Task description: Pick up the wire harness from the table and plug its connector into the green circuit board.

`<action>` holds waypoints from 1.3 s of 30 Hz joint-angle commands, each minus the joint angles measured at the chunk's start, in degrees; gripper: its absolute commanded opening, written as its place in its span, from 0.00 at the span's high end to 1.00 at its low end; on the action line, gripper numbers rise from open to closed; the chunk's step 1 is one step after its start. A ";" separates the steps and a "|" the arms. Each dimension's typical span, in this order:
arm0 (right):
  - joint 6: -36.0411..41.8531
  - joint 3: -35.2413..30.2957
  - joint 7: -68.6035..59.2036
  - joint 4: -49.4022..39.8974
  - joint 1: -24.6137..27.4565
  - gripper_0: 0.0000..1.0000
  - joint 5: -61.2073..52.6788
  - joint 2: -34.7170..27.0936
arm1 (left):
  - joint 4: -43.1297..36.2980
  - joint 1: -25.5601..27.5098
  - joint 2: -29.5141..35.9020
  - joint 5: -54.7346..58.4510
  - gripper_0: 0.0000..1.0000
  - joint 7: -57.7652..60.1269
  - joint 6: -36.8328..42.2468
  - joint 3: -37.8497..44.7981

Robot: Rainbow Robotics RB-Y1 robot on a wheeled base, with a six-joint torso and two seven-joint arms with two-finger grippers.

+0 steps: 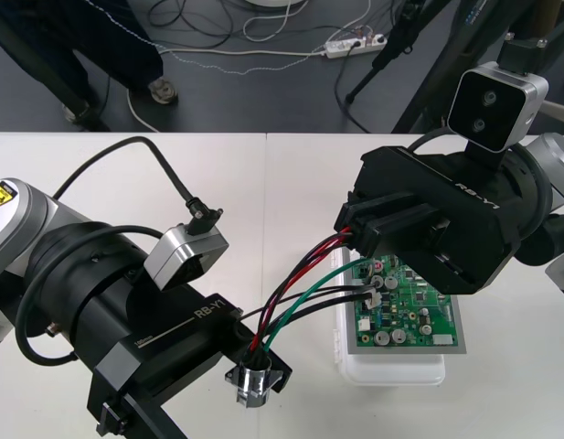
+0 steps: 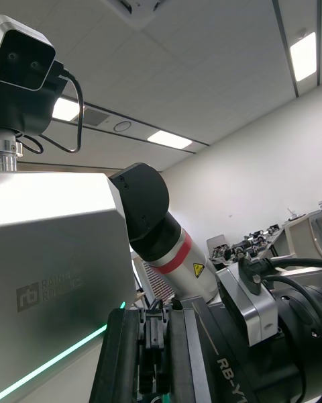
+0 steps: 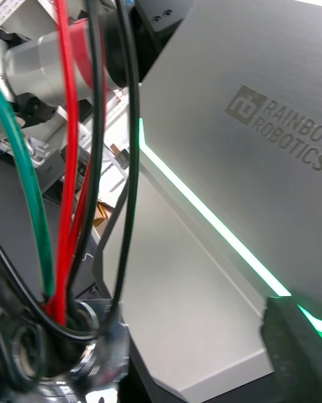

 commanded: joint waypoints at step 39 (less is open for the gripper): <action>-5.82 -9.72 -1.49 -0.55 8.30 1.00 -3.70 -10.60 | -1.45 4.57 -0.91 -4.01 0.00 3.27 -1.81 14.97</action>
